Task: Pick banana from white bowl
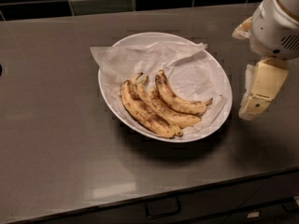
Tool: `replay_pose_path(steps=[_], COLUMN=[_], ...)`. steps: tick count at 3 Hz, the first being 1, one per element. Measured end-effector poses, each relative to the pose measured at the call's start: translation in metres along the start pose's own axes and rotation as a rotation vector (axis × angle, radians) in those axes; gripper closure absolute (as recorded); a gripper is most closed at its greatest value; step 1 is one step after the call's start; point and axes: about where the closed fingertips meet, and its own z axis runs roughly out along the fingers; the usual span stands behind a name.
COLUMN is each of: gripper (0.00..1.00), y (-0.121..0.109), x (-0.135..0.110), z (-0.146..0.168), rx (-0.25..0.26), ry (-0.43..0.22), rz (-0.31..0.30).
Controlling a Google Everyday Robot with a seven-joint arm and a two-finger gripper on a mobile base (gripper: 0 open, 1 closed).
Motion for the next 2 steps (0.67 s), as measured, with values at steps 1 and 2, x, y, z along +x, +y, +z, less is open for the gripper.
replay_pose_path(steps=[1, 2], gripper=[0.00, 0.18], y=[0.000, 0.006], x=[-0.004, -0.029], z=[0.000, 0.012], rx=[0.002, -0.024], ry=[-0.003, -0.017], rz=[-0.007, -0.057])
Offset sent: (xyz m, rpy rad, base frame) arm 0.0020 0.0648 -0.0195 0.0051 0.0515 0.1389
